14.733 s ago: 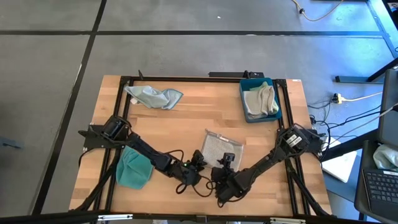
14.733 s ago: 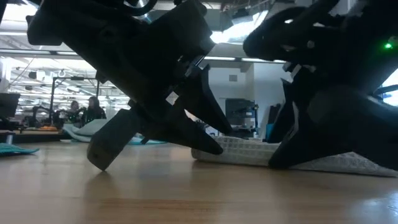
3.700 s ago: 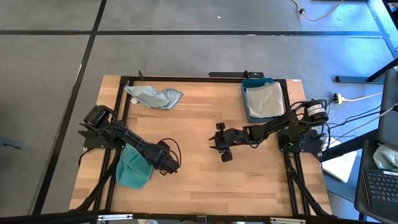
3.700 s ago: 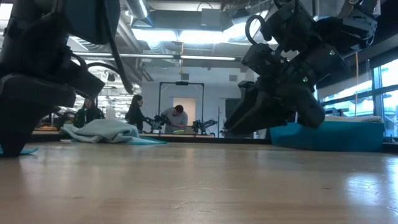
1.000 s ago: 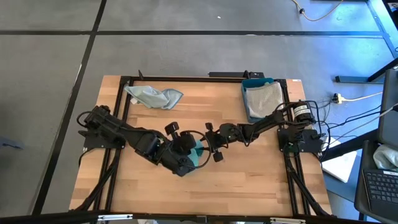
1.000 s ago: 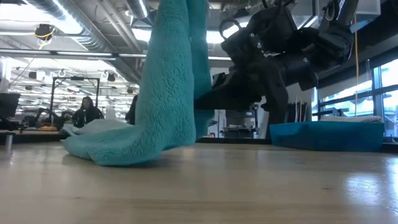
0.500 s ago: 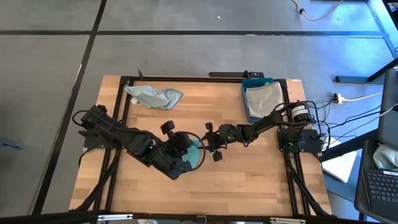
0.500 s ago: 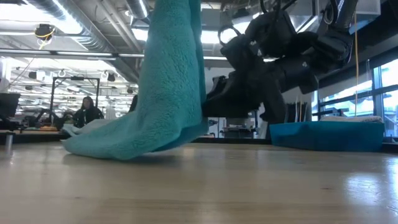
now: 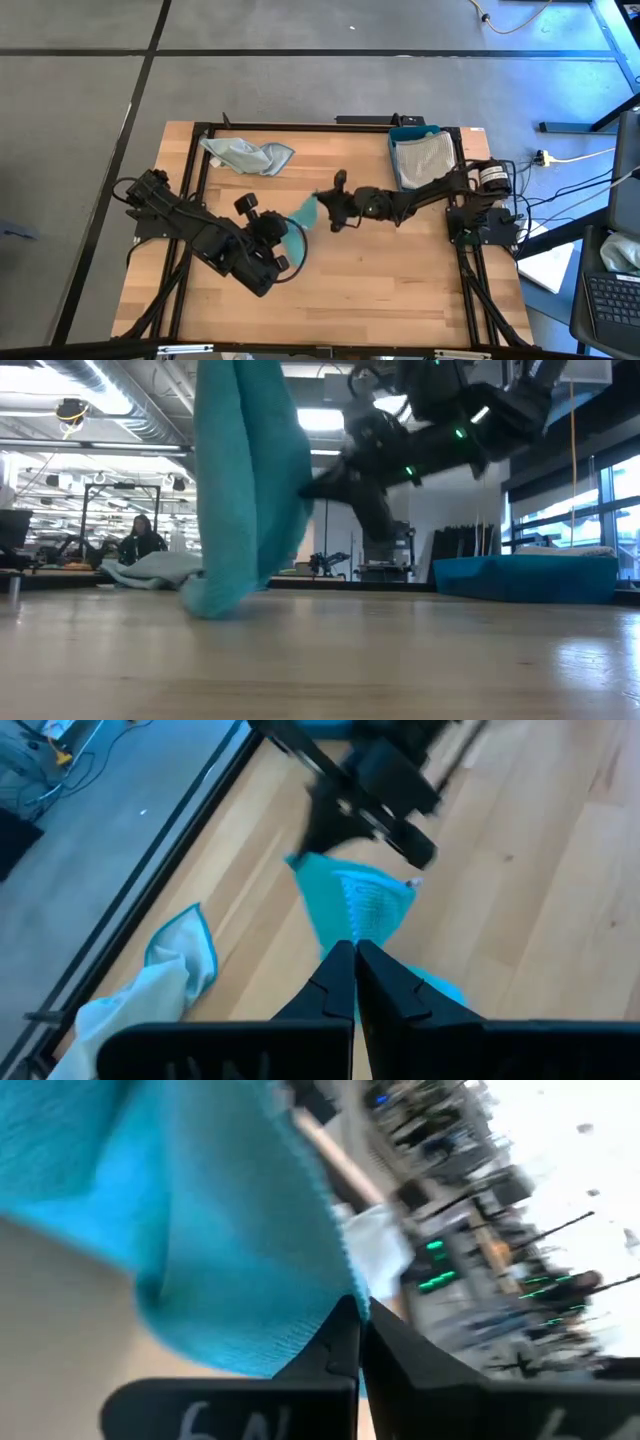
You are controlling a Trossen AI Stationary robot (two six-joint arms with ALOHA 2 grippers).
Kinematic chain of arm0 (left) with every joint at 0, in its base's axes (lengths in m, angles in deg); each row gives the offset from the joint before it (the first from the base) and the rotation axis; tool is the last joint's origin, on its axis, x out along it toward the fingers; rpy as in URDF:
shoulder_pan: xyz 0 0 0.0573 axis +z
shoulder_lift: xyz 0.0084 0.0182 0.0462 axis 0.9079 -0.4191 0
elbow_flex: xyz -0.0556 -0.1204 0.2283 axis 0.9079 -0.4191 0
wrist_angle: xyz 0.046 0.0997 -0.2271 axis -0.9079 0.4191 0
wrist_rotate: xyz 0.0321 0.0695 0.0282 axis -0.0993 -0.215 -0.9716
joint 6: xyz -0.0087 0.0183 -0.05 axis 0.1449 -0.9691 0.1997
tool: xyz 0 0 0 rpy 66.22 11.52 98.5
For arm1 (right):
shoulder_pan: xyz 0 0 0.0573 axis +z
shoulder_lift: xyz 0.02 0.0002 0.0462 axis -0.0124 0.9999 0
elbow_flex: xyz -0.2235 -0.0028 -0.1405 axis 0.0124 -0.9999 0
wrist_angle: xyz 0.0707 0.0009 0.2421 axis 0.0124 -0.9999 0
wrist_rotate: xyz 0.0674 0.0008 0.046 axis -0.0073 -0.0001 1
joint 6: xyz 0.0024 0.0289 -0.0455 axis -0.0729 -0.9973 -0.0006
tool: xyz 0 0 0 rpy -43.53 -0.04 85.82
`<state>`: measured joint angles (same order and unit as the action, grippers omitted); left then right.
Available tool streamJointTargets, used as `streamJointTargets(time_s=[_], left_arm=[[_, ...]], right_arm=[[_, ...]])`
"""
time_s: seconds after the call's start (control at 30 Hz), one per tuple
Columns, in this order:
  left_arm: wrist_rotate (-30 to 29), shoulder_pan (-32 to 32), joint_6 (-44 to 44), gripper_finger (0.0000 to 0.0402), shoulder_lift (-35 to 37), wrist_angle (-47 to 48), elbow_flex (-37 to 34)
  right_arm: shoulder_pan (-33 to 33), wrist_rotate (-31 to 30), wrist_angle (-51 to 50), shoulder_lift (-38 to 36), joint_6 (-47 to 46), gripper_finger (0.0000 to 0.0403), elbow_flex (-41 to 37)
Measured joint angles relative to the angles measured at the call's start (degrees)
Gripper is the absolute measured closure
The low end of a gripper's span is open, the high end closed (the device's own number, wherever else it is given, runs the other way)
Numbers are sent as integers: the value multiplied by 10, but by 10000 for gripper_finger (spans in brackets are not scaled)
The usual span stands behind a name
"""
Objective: Fold microfiber towels
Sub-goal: Fold the blue microfiber cloth
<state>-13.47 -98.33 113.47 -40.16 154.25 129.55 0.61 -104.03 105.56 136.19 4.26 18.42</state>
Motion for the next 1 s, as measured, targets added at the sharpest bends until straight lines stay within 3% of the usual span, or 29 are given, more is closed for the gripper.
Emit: streamJointTargets(time_s=[0.23, 0.43, 0.57, 0.73, 0.83, 1.0], left_arm=[[0, -15, 4, 401, 0, 0, 2], [0, -36, 20, 401, 0, 0, 2], [-6, -52, 53, 401, 0, 1, -19], [17, -63, 114, 401, -1, 1, -97], [54, -64, 146, 401, -1, 1, -145], [66, -72, 204, 401, -1, 0, -191]], right_arm=[[-45, -27, -13, -33, 78, 399, 61], [-65, -38, -35, -61, 97, 398, 69], [-64, -79, -156, -86, 99, 399, 68], [-47, -89, -350, -132, 58, 398, 67], [-36, -141, -405, -167, 54, 398, 66], [-32, -140, -431, -229, 39, 398, 67]])
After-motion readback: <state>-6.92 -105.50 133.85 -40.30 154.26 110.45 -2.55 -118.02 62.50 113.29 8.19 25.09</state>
